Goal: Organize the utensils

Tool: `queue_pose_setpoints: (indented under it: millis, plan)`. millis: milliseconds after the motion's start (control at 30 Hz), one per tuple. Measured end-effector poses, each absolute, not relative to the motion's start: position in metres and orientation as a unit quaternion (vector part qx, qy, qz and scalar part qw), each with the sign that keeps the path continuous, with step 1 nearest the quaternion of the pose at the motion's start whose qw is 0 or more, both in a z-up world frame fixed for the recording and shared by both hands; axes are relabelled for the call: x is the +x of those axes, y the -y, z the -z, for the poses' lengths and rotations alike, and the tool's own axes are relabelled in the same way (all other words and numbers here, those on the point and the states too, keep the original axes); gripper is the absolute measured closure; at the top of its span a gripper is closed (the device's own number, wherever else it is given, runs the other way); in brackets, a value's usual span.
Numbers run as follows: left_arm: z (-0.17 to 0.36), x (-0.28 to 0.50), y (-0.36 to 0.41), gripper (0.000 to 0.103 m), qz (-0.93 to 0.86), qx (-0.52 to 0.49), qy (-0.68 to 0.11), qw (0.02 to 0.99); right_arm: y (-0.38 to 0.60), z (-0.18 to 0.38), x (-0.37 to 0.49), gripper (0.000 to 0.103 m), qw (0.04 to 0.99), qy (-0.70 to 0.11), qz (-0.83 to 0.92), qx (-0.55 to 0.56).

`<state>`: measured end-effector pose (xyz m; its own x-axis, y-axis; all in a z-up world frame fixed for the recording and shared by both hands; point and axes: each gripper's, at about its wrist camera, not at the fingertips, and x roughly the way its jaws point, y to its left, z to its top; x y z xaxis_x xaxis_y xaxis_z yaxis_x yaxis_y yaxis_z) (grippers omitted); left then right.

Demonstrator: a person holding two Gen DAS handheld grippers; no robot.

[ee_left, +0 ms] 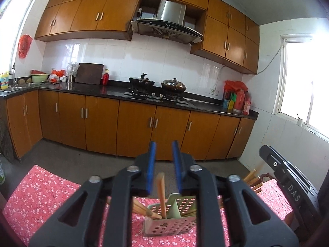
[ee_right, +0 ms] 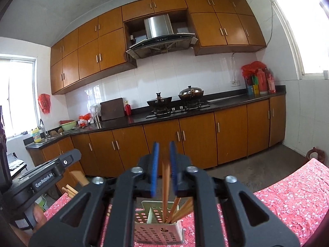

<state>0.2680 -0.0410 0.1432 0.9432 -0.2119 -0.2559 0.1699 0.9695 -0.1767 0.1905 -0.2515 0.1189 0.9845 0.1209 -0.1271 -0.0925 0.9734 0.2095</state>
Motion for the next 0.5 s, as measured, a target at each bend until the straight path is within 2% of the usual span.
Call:
queue_pose_setpoints:
  millis: [33, 233, 333, 400, 433, 500]
  plan:
    - [-0.146, 0.264, 0.037, 0.078, 0.095, -0.078, -0.136, 0.983, 0.254, -0.122, 0.19, 0.08, 0.991, -0.068, -0.053, 0.102]
    - [-0.152, 0.227, 0.009, 0.066, 0.075, -0.073, -0.123, 0.987, 0.264, -0.133, 0.158, 0.078, 0.993, -0.067, -0.043, 0.09]
    - [-0.147, 0.202, -0.005, 0.057, 0.063, -0.064, -0.126, 0.988, 0.267, -0.13, 0.141, 0.061, 0.993, -0.072, -0.041, 0.085]
    - [-0.14, 0.182, -0.013, 0.051, 0.059, -0.056, -0.132, 0.988, 0.266, -0.124, 0.126, 0.057, 0.993, -0.081, -0.038, 0.081]
    - [-0.136, 0.172, -0.016, 0.044, 0.055, -0.05, -0.134, 0.988, 0.265, -0.118, 0.116, 0.054, 0.992, -0.089, -0.038, 0.078]
    - [-0.125, 0.151, -0.02, 0.037, 0.056, -0.044, -0.137, 0.988, 0.261, -0.108, 0.101, 0.045, 0.991, -0.1, -0.038, 0.077]
